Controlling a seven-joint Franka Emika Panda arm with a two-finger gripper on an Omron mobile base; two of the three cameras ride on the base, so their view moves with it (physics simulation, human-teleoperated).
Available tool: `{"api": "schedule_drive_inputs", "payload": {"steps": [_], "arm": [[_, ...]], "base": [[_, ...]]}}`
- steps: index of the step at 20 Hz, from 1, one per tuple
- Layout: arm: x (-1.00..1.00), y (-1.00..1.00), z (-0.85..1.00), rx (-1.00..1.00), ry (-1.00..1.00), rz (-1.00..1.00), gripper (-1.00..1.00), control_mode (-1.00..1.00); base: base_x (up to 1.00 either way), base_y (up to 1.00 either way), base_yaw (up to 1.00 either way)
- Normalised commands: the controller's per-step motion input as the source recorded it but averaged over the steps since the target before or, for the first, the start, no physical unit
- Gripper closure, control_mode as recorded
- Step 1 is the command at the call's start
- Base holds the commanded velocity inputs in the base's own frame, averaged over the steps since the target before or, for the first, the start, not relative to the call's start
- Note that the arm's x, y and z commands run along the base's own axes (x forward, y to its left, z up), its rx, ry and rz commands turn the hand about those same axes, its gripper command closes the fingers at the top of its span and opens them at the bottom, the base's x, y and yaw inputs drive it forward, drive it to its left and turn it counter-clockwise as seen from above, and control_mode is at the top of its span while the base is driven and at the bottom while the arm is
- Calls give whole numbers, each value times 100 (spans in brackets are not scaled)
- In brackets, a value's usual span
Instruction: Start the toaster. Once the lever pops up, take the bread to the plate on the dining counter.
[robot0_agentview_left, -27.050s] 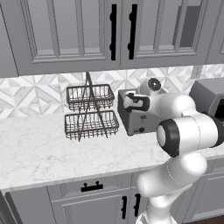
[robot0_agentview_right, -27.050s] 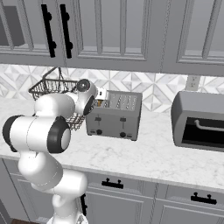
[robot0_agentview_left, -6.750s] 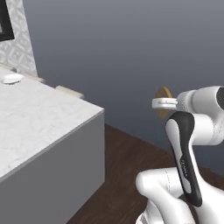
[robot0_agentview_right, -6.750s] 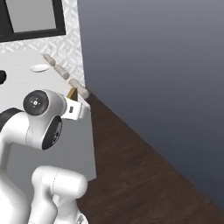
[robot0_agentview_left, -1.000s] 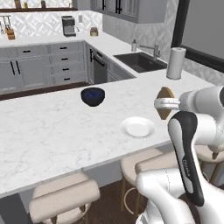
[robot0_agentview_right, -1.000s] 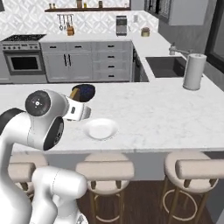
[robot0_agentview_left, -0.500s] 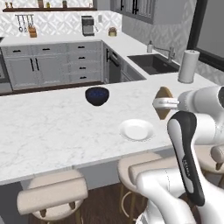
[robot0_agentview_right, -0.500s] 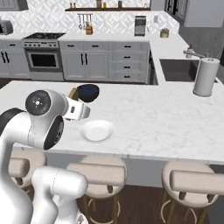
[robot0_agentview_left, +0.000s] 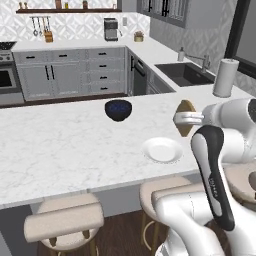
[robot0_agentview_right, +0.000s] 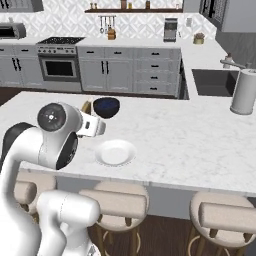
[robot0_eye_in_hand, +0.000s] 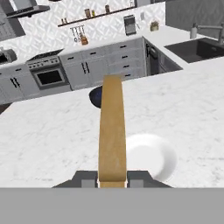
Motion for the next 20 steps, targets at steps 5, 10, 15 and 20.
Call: {"api": "schedule_drive_inputs", "payload": {"steps": [5, 10, 15, 20], "arm": [[51, -46, -49, 23, 12, 15, 100, -100], [88, -14, -50, 13, 16, 13, 100, -100], [65, -3, -63, 0, 16, 7, 100, -100], [19, 0, -47, -1, 4, 7, 100, -100]], "base": [[0, 0, 0], [0, 0, 0], [0, 0, 0], [0, 0, 0]]}}
